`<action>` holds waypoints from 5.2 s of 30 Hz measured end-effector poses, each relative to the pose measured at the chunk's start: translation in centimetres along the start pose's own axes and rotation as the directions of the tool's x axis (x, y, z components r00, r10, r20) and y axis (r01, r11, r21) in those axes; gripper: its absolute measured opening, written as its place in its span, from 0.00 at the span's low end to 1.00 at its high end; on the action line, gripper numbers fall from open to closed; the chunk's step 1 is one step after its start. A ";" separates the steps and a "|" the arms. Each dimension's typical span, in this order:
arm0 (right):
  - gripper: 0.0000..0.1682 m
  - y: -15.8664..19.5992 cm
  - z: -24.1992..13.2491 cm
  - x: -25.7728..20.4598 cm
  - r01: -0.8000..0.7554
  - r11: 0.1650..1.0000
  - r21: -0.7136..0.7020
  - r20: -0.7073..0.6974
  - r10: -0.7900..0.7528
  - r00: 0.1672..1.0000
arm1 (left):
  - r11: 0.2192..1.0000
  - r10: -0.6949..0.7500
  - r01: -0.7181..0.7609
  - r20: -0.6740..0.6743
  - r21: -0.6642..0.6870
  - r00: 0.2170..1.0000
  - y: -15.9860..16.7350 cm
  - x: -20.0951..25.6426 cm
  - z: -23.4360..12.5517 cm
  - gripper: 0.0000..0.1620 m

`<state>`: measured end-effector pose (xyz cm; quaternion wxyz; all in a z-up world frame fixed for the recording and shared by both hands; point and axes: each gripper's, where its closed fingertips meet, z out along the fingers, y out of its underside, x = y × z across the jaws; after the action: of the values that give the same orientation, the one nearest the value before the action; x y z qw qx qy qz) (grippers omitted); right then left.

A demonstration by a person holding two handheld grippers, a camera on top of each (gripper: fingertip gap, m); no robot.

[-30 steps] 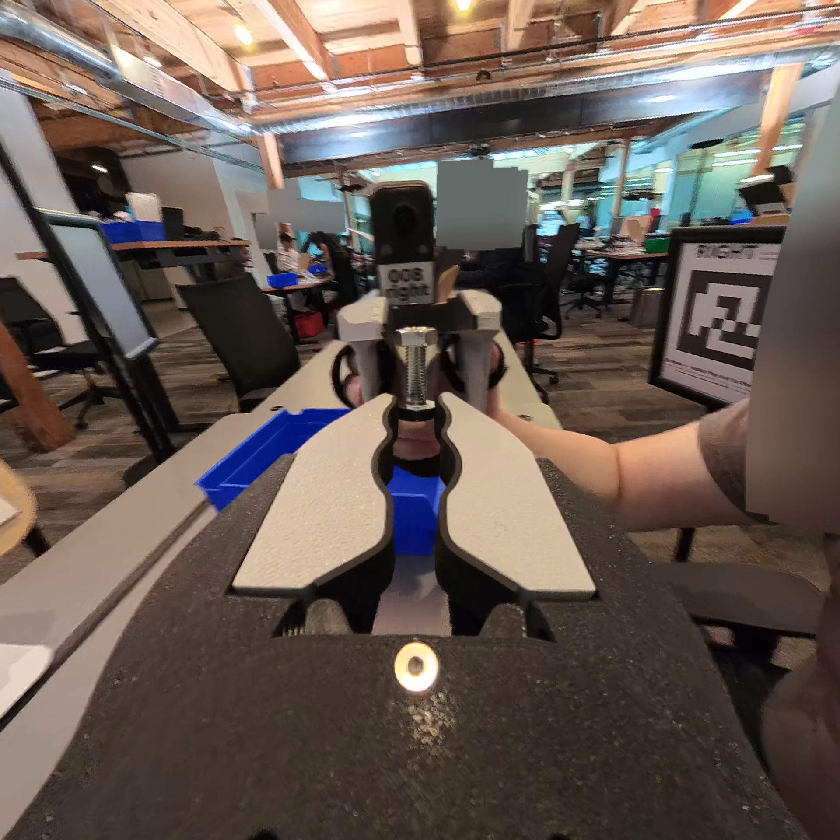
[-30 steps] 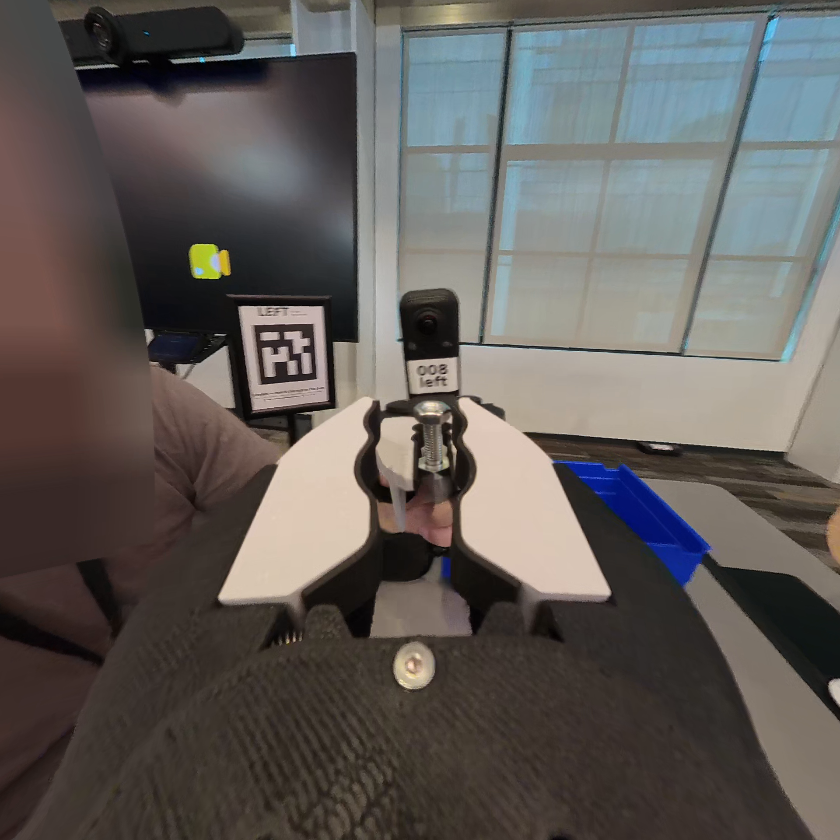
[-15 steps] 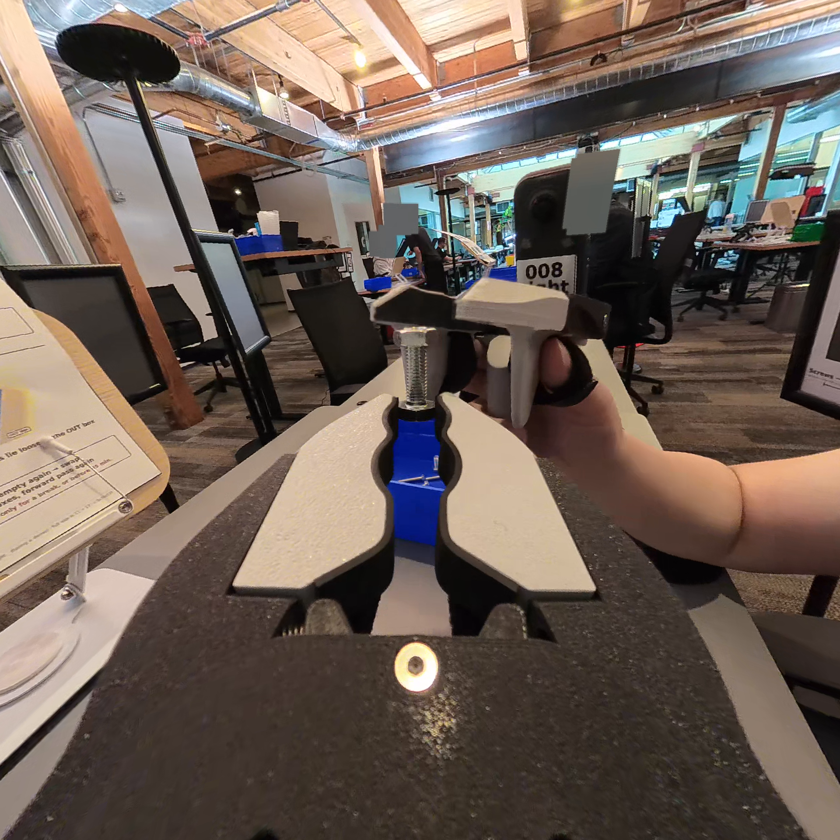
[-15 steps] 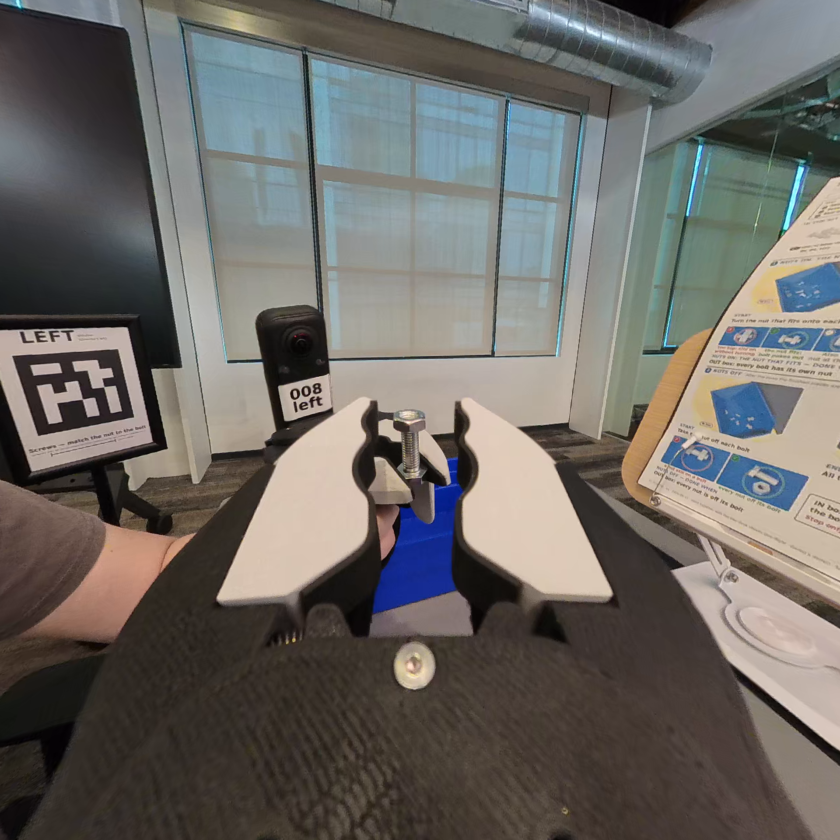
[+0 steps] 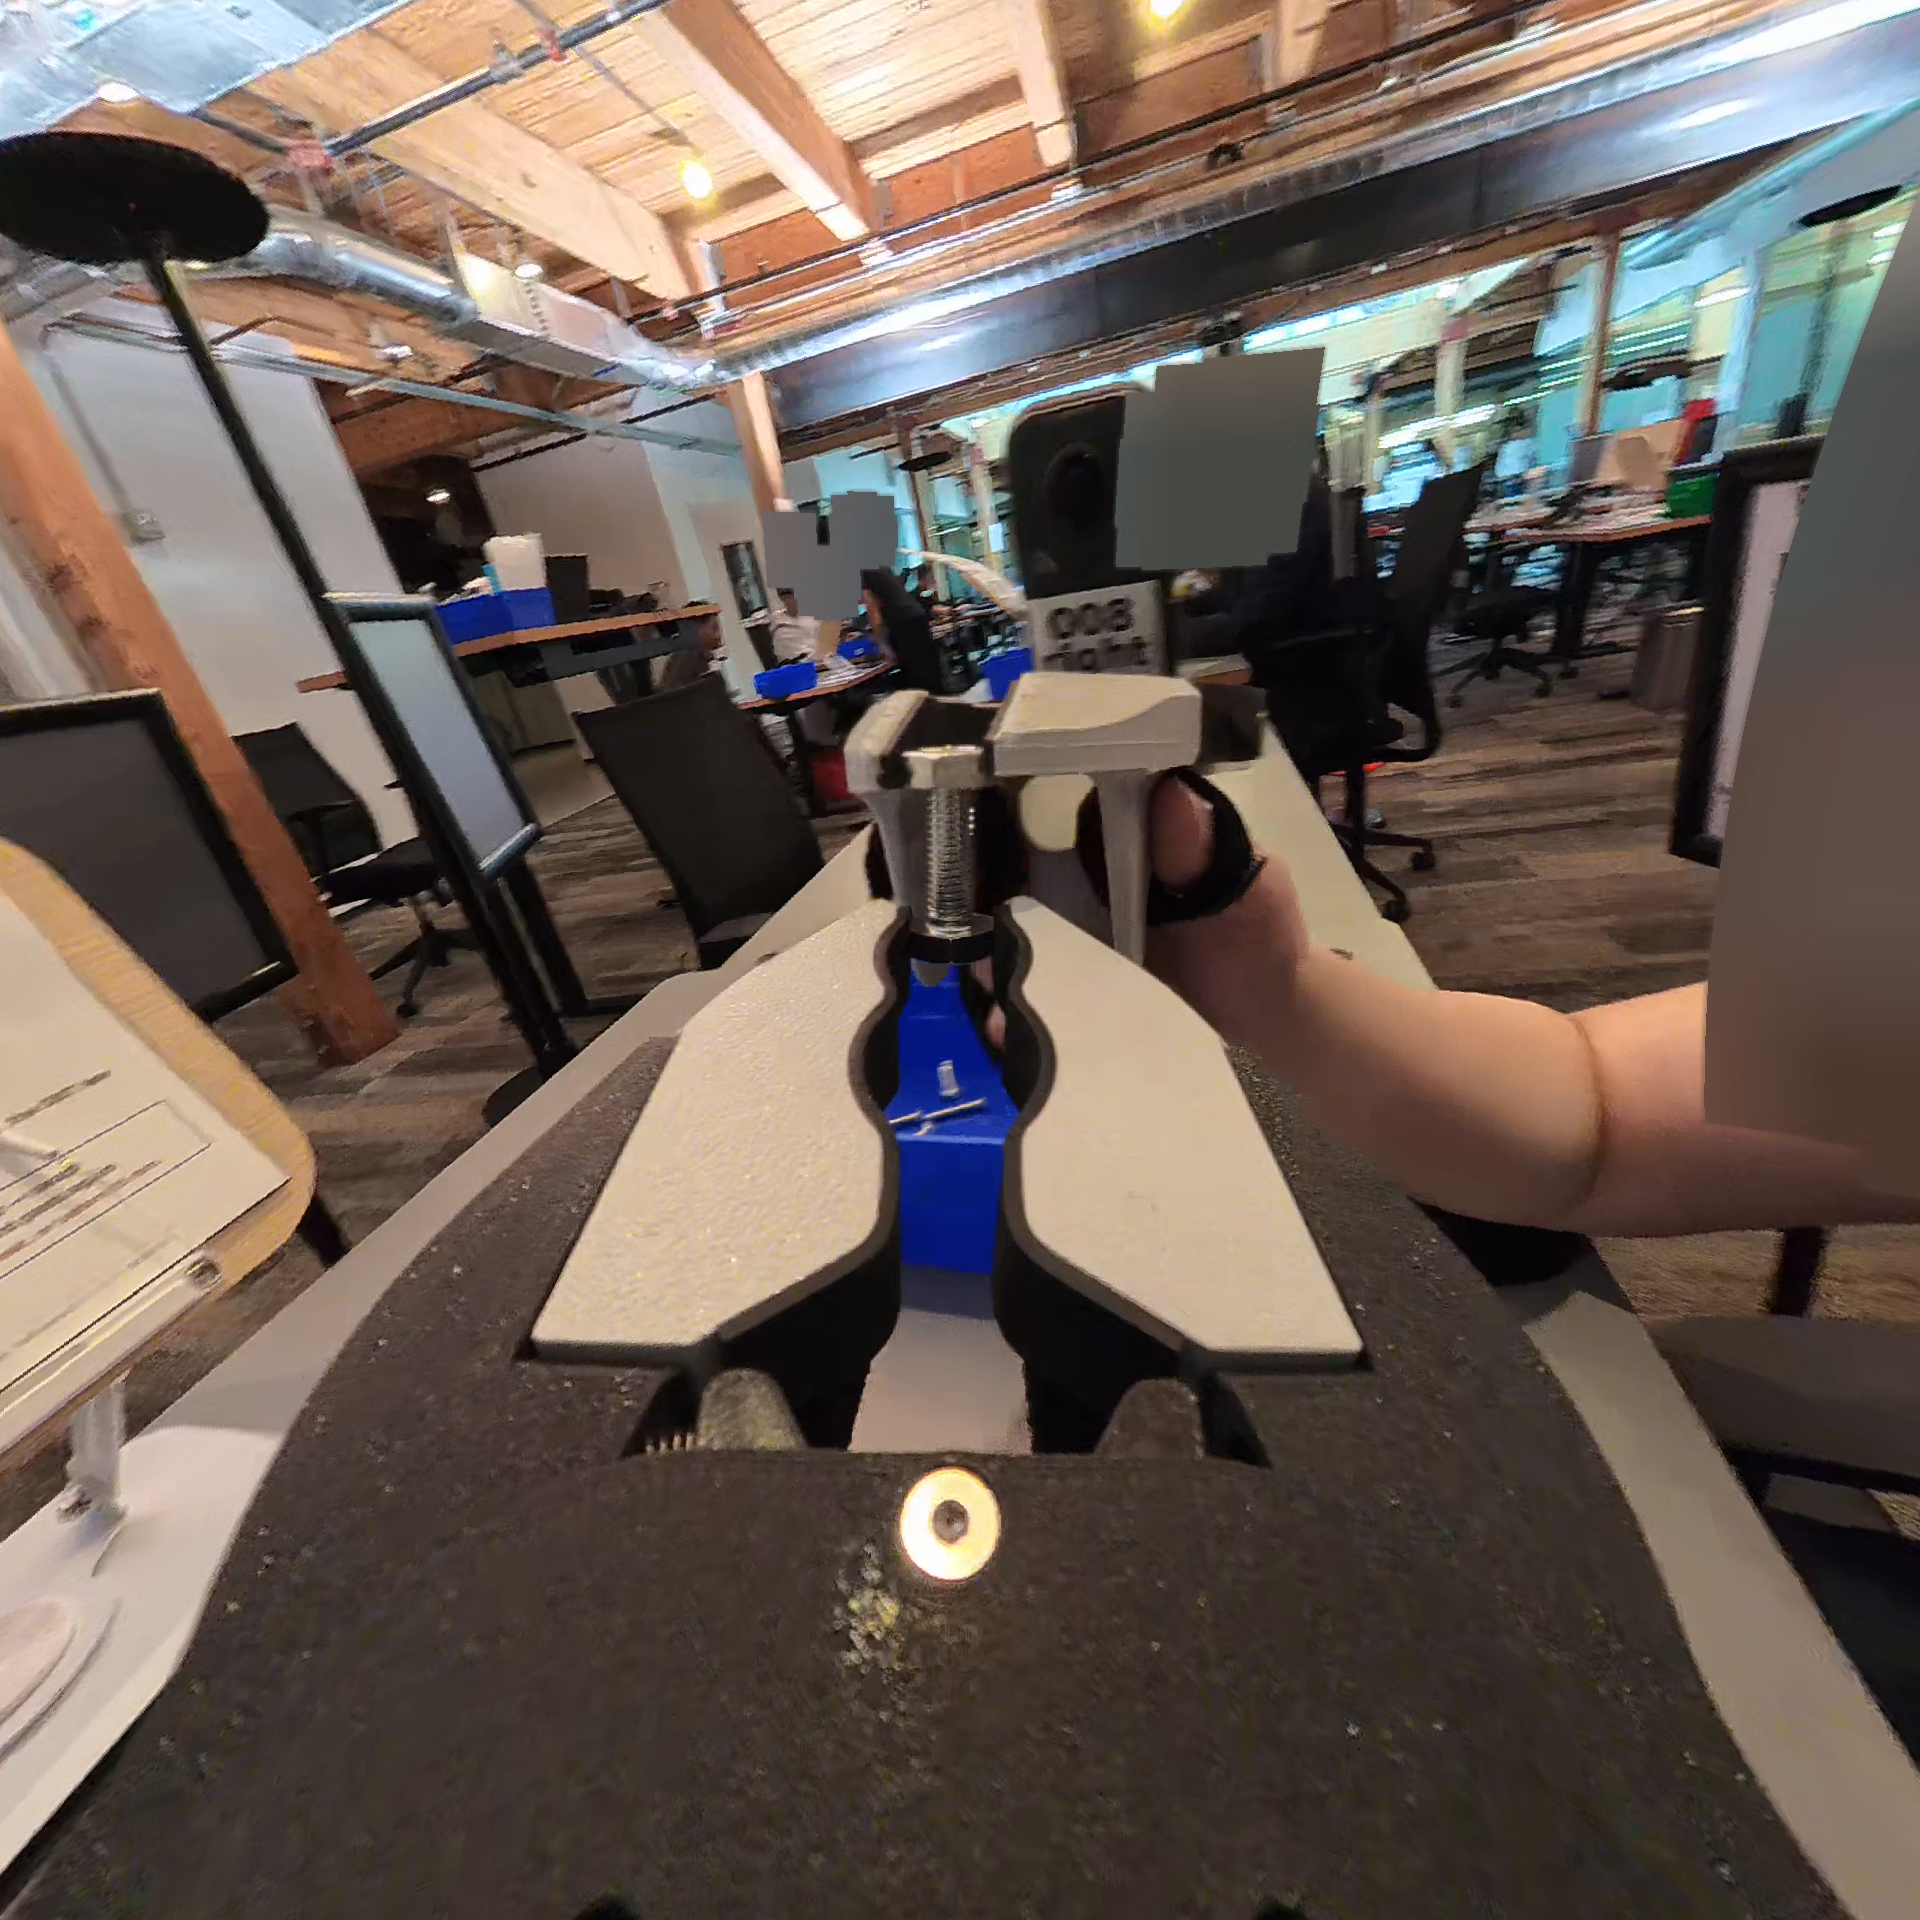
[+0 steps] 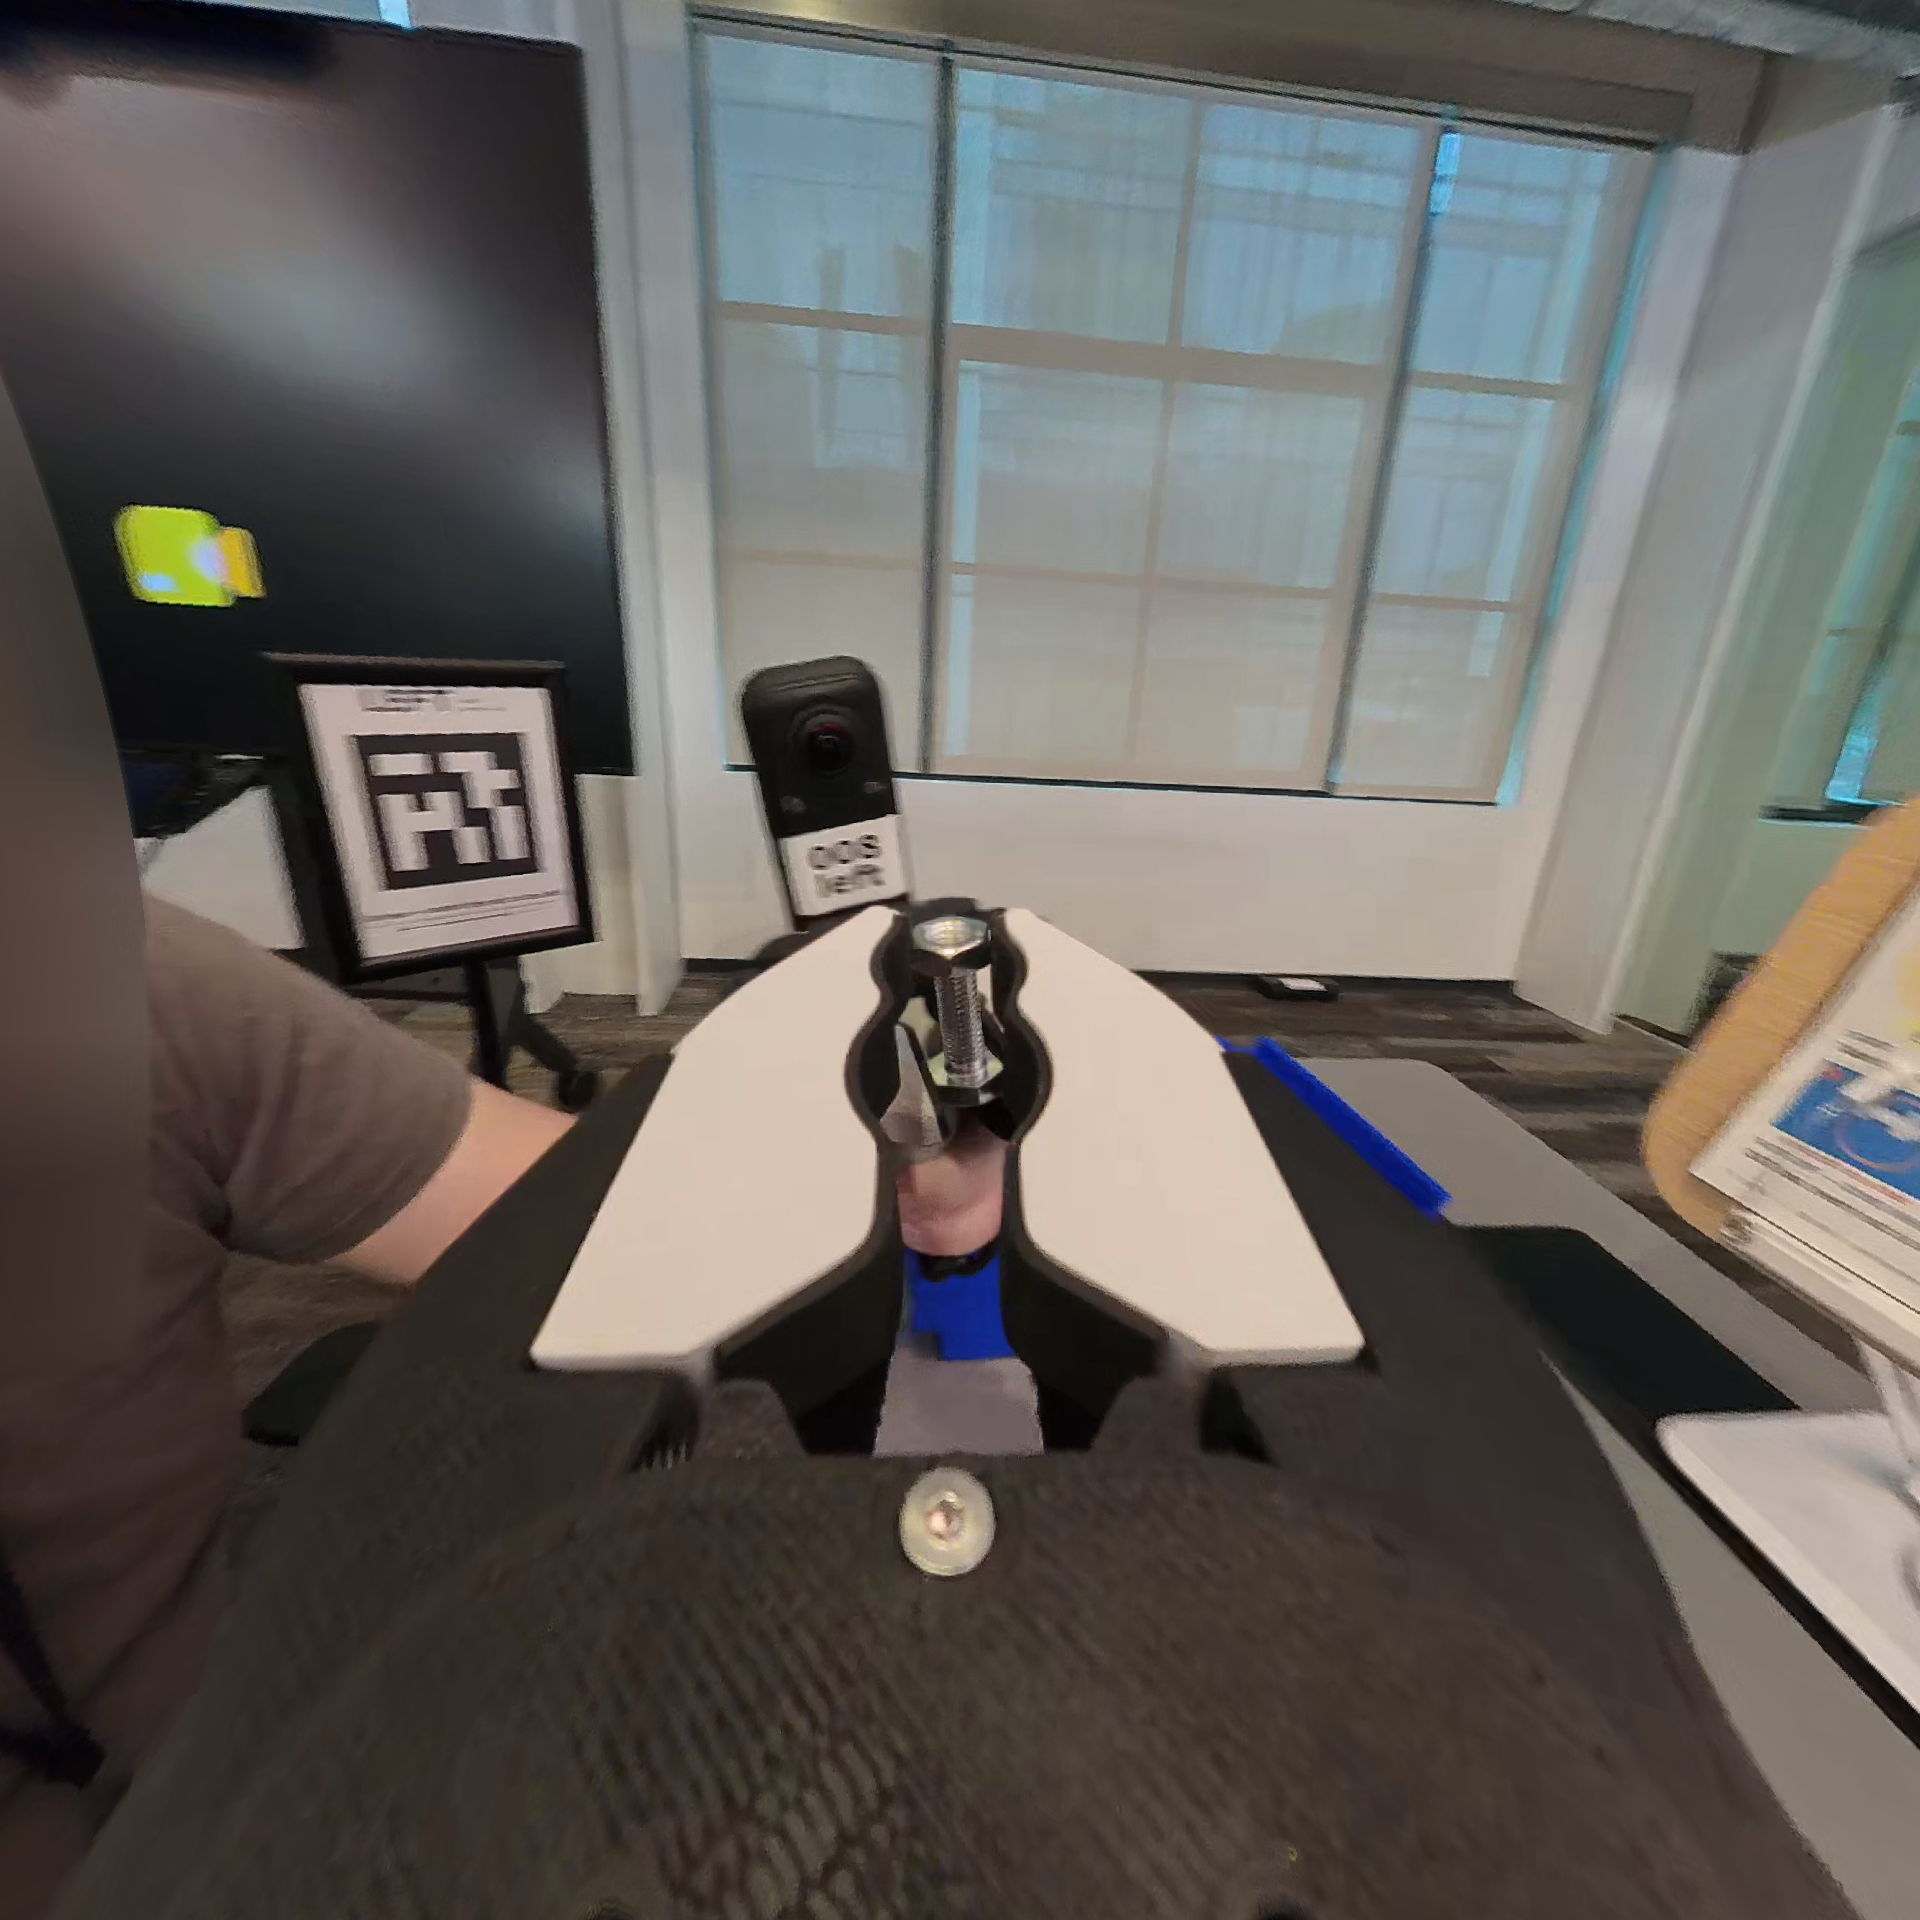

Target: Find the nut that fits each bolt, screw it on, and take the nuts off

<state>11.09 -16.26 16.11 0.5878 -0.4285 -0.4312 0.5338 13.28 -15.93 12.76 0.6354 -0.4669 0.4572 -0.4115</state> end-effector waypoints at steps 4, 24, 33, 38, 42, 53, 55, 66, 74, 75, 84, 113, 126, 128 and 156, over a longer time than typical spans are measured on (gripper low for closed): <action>0.09 -0.4 -0.7 -2.8 -0.066 0.998 0.012 0.272 0.060 0.960 | 0.996 -0.083 0.086 -0.230 0.005 0.970 -0.6 3.1 -0.1 0.09; 0.09 1.2 -3.5 -9.0 -0.191 0.981 -0.022 0.762 0.140 0.632 | 0.897 -0.408 0.391 -0.727 -0.206 0.553 0.2 10.5 -1.3 0.09; 0.18 0.6 -3.0 -7.3 -0.213 0.977 0.011 0.684 0.148 0.714 | 0.929 -0.343 0.349 -0.641 -0.122 0.687 0.1 8.9 -0.5 0.09; 0.31 -1.4 -2.5 -3.0 -0.131 0.980 0.149 0.402 0.061 0.914 | 0.950 -0.287 0.310 -0.475 -0.032 0.832 -0.4 6.1 0.1 0.09; 0.29 -1.8 -2.1 -0.5 0.053 0.989 0.136 0.111 -0.069 0.991 | 0.988 -0.153 0.156 -0.147 0.009 0.977 0.0 1.8 0.5 0.09; 0.22 0.0 -0.2 1.9 0.063 0.998 0.022 -0.345 -0.052 0.937 | 0.989 0.145 -0.122 0.329 -0.089 0.933 0.3 -2.6 -0.4 0.09; 0.18 0.1 -0.2 2.1 0.021 0.998 0.051 -0.335 -0.003 0.942 | 0.987 0.154 -0.130 0.322 -0.094 0.934 0.3 -2.3 -0.2 0.09; 0.11 0.1 -0.3 2.0 -0.027 0.999 0.034 -0.264 0.035 0.964 | 0.987 0.147 -0.119 0.326 -0.104 0.934 0.5 -2.5 -0.2 0.09; 0.09 0.4 -0.1 1.9 0.007 1.000 -0.005 -0.264 -0.008 0.965 | 0.986 0.149 -0.118 0.309 -0.116 0.939 0.5 -2.2 0.0 0.09; 0.09 0.5 0.0 1.8 0.022 1.000 -0.019 -0.257 -0.026 0.966 | 0.986 0.146 -0.114 0.303 -0.123 0.942 0.6 -2.2 0.0 0.09; 0.09 0.2 -0.5 -0.7 0.095 0.992 -0.085 0.030 -0.093 0.995 | 0.995 -0.025 0.025 -0.003 -0.099 1.000 0.2 0.9 0.4 0.09; 0.09 21.5 -28.9 16.3 -0.528 0.324 -0.785 -0.563 -0.016 0.826 | 0.964 -0.255 0.177 -0.509 -0.196 0.822 0.0 7.8 -1.0 0.09; 0.19 22.8 -29.8 17.4 -0.526 0.298 -0.796 -0.569 -0.075 0.819 | 0.966 -0.243 0.166 -0.467 -0.199 0.851 0.1 7.0 -1.1 0.09; 0.20 20.3 -29.3 17.7 -0.492 0.348 -0.798 -0.563 -0.140 0.814 | 0.965 -0.238 0.167 -0.420 -0.201 0.876 0.3 6.0 -0.9 0.09; 0.05 3.6 -1.5 1.0 -0.122 0.957 -0.262 0.101 0.153 0.983 | 0.951 -0.251 0.218 -0.134 -0.219 0.959 3.1 0.3 0.2 0.09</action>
<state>11.66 -15.07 12.30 0.4621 -0.4966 -0.4999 0.5385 13.86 -15.51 9.74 0.4925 -0.5455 0.4871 -0.4718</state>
